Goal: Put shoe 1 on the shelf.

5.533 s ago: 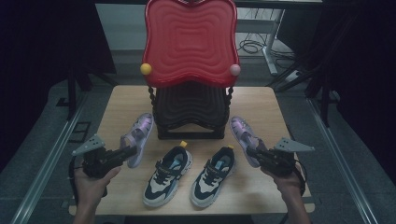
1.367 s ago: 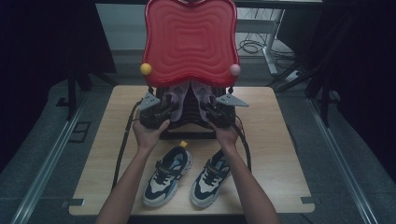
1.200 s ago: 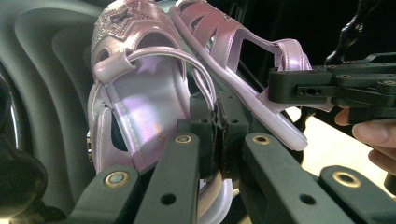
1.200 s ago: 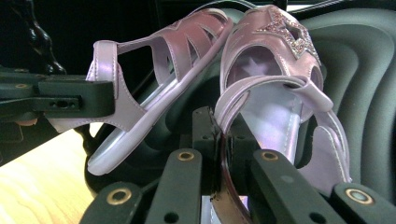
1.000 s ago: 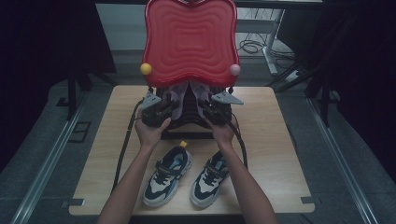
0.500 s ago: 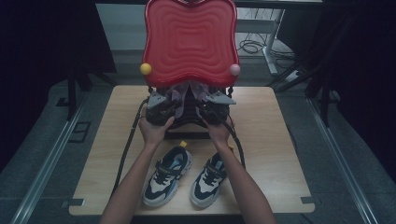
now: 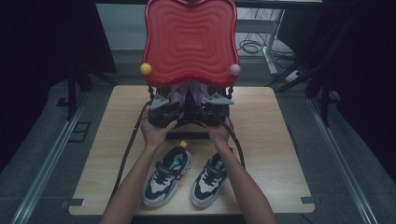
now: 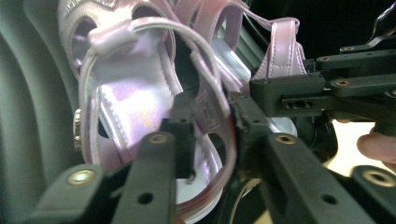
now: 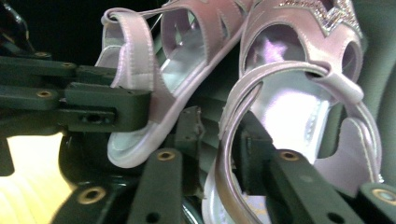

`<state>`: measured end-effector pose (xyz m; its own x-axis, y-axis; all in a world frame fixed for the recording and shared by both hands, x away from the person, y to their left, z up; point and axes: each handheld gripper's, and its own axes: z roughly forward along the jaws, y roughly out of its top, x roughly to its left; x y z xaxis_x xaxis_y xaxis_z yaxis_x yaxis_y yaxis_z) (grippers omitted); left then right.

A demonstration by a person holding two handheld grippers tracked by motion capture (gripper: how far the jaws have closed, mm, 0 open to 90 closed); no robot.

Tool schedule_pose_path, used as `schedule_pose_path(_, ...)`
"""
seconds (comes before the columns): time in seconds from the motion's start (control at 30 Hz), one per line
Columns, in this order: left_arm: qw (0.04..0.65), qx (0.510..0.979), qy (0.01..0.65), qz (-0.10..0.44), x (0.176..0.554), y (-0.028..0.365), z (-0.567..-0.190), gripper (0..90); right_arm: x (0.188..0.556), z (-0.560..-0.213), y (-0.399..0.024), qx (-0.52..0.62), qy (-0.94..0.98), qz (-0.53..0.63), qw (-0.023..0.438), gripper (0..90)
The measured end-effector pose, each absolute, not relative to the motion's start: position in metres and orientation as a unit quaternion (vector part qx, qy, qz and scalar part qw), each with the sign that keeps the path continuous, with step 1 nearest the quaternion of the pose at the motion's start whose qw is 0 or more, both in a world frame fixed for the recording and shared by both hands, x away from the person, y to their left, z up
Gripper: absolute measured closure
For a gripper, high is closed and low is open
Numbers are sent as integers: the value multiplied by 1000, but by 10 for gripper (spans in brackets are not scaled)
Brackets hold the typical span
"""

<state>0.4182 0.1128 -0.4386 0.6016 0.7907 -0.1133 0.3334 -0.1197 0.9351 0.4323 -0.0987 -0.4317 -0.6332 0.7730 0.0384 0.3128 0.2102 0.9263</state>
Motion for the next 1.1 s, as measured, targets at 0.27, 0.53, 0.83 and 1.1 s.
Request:
schedule_pose_path(0.27,553,709,389,200,415,117,-434,556,430,-429,-101,368,742,519,213,595)
schedule_pose_path(0.53,567,700,390,193,410,122,-428,525,424,-422,-106,361,738,533,203,577)
schedule_pose_path(0.83,571,701,381,191,398,126,-420,526,411,-417,-113,364,726,544,210,574)
schedule_pose_path(1.1,572,704,377,185,389,131,-417,528,402,-415,-126,366,722,551,202,576)
